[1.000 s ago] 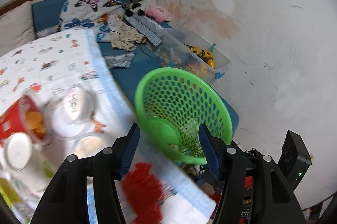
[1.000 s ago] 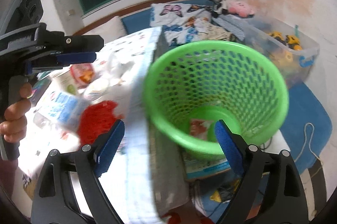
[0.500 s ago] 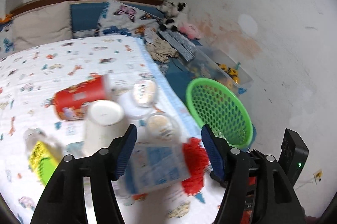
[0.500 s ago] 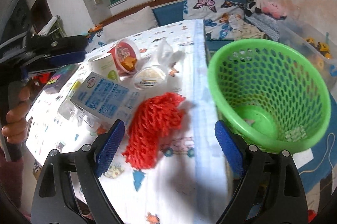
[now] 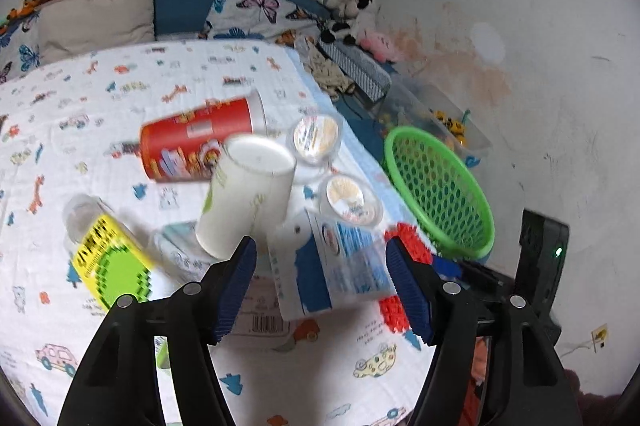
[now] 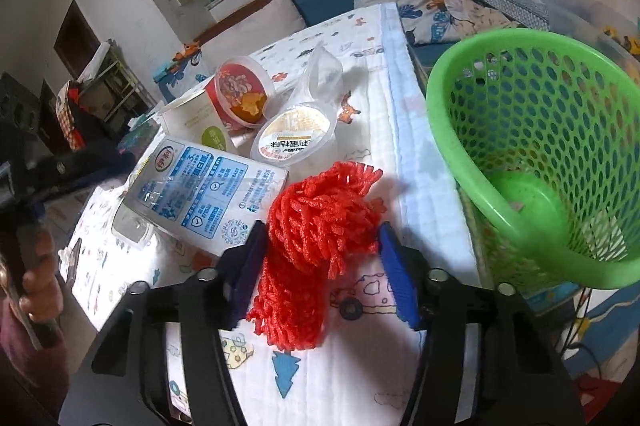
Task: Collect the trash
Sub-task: 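Grasp the red mesh net with the right tool while the left tool grasps the milk carton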
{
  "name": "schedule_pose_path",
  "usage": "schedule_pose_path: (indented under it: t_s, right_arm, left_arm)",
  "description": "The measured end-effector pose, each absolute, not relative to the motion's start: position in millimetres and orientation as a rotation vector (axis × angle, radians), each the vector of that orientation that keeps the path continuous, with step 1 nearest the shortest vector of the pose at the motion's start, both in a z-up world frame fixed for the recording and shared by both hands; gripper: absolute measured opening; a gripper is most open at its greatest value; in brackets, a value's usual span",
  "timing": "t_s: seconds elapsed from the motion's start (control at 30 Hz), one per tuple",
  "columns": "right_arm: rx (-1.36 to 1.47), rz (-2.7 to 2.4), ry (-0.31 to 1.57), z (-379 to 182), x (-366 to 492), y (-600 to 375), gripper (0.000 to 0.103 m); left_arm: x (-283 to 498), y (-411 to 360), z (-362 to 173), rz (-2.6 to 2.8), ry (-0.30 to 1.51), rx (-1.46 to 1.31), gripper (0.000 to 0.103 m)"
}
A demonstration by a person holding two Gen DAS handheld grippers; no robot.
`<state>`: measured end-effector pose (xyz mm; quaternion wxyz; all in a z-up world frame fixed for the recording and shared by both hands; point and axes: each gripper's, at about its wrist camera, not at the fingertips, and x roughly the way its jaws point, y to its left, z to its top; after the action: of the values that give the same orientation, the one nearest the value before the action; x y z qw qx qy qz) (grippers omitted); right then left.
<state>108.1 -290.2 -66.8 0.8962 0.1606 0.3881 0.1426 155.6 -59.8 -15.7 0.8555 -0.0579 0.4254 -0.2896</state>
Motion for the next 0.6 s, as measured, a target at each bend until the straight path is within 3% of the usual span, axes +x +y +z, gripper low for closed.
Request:
schedule_pose_path:
  t_s: [0.23, 0.6]
  right_arm:
    - [0.318, 0.275, 0.784, -66, 102, -294, 0.045]
    - [0.294, 0.229, 0.743, -58, 91, -305, 0.044]
  left_arm:
    - [158, -68, -33, -0.626, 0.948, -0.120, 0.066]
    - [154, -69, -40, -0.613, 0.957, -0.125, 0.066]
